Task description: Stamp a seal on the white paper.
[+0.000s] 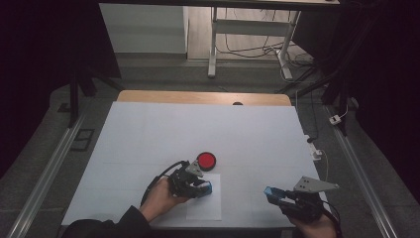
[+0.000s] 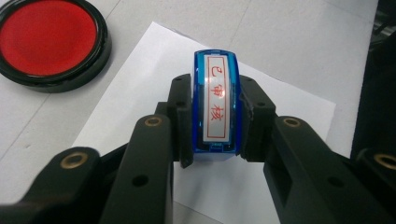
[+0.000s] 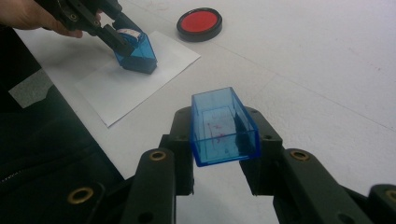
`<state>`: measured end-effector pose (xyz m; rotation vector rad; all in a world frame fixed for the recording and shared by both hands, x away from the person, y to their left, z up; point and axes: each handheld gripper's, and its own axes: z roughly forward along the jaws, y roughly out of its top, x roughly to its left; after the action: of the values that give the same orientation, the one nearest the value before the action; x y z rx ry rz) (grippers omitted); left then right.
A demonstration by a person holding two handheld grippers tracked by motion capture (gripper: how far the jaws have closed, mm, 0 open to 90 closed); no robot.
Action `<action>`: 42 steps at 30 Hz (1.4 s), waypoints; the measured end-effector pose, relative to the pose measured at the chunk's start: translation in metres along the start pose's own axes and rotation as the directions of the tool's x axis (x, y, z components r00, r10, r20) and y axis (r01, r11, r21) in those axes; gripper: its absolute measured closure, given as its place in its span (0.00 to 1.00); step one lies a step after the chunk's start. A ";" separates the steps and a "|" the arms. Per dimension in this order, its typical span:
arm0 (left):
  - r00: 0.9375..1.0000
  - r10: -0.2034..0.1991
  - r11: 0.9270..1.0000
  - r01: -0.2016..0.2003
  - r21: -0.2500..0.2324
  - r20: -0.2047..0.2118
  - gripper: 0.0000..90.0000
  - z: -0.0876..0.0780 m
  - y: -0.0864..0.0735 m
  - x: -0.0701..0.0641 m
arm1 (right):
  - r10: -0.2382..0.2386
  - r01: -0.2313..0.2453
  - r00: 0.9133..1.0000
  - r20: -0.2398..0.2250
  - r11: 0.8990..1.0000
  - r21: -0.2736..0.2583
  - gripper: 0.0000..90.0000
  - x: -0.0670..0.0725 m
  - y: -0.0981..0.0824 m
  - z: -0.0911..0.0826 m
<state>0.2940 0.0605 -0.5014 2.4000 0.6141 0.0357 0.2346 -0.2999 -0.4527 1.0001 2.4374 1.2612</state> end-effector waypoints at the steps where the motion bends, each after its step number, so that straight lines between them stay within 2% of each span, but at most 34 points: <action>1: 1.000 -0.002 1.000 0.002 -0.001 0.005 0.78 0.000 0.000 0.001 | 0.000 0.000 1.000 0.000 1.000 0.000 0.75 0.000 0.000 0.000; 6: 0.999 -0.027 1.000 0.027 -0.014 0.029 0.78 0.001 -0.001 0.004 | -0.001 0.001 1.000 -0.001 1.000 0.000 0.76 0.000 0.000 0.000; 10: 1.000 -0.011 1.000 0.011 -0.007 0.019 0.78 0.000 -0.001 0.003 | -0.001 0.001 1.000 -0.001 1.000 0.001 0.75 0.000 0.000 0.000; 17: 0.999 0.039 0.999 -0.039 0.008 -0.037 0.78 0.001 0.000 -0.006 | -0.002 0.002 1.000 -0.001 1.000 0.001 0.75 0.000 0.000 0.000; 24: 0.990 0.090 0.996 -0.088 0.022 -0.105 0.78 0.002 0.001 -0.018 | -0.003 0.003 1.000 -0.001 1.000 0.004 0.75 0.000 0.000 0.000; 29: 0.996 0.056 0.998 -0.056 0.007 -0.065 0.78 0.002 0.000 -0.011 | -0.004 0.004 1.000 -0.003 1.000 0.005 0.75 0.000 0.000 0.000; 34: 0.999 0.035 0.999 -0.035 -0.001 -0.024 0.78 0.001 -0.001 -0.004 | -0.003 0.003 1.000 -0.001 1.000 0.007 0.75 0.000 0.000 0.000; 42: 0.999 0.045 0.999 -0.045 0.001 -0.018 0.78 0.000 0.000 -0.003 | -0.005 0.005 1.000 -0.004 1.000 0.005 0.75 0.000 0.000 0.000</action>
<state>0.2914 0.0592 -0.5013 2.4164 0.5689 0.0762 0.2346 -0.2999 -0.4528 0.9937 2.4459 1.2573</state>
